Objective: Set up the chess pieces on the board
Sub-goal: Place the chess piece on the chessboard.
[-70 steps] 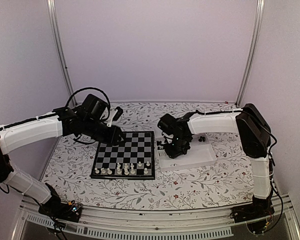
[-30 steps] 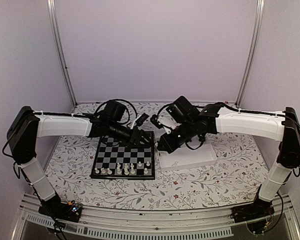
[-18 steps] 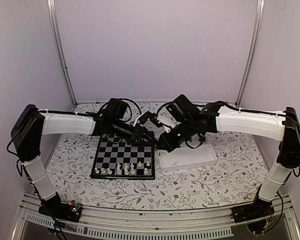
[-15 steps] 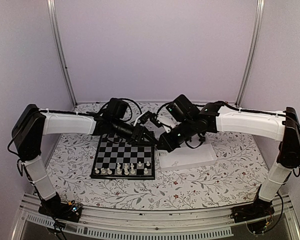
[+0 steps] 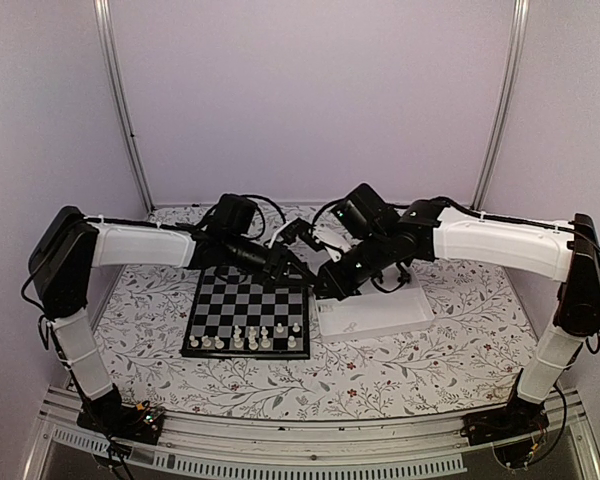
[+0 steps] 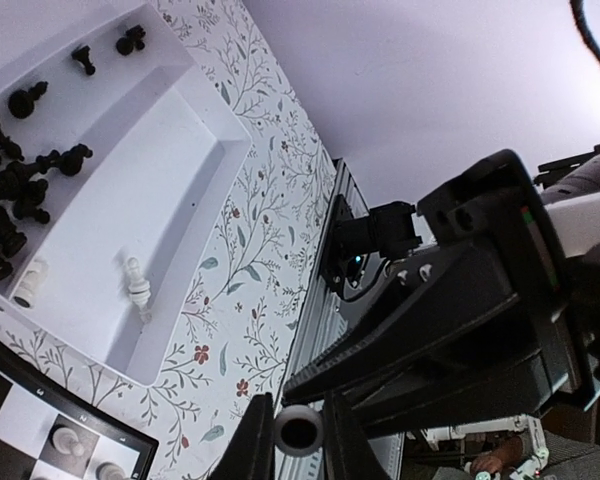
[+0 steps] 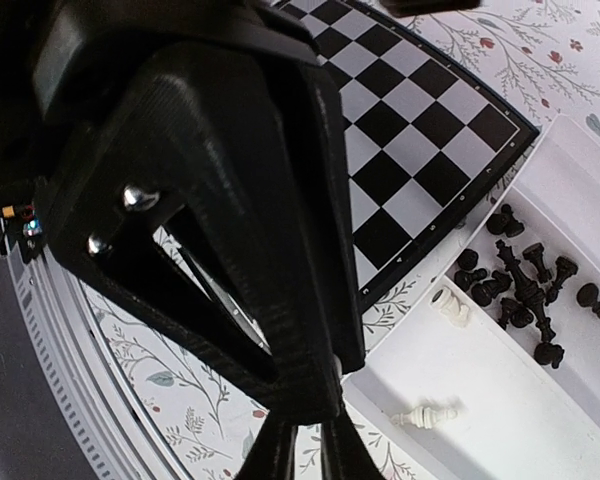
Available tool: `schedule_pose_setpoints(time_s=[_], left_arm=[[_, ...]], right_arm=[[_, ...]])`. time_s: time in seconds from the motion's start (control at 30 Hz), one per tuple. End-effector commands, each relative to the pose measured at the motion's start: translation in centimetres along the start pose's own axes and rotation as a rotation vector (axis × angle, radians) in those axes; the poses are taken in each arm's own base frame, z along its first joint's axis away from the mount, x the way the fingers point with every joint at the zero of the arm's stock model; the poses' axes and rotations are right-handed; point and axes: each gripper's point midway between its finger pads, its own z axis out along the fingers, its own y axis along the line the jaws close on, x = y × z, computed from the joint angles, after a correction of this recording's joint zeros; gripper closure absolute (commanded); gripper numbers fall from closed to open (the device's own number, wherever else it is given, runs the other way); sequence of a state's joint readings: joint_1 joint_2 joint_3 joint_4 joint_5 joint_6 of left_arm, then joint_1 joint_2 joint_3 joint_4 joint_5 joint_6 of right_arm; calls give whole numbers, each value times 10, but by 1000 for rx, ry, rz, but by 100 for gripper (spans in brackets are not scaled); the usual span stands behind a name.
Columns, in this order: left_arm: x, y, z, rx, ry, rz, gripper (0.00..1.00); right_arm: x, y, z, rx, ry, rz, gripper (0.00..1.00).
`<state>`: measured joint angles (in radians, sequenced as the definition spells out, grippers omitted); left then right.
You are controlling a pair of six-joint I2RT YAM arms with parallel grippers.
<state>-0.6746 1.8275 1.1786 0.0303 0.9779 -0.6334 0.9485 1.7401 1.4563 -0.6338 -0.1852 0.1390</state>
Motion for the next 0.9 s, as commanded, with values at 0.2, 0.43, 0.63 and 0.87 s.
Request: schedule_pose_setpoints(time_s=[0.2,0.43,0.63,0.87], left_arm=[[-81,-55,-63,58,-309,75,91],[-103,-79,-82,94,-457,96,91],[-109,-89,-88,160,-519,68,91],[-107,-92,-85,171,-509,63,91]], right_arm=[[-88,-4,-96,15,-429,154,54],[-107,-17,-119,-176,-574,371,56],[-117,-8,-101,-280,-563,416,57],[-125,-3,-96,-330,-572,435,59]])
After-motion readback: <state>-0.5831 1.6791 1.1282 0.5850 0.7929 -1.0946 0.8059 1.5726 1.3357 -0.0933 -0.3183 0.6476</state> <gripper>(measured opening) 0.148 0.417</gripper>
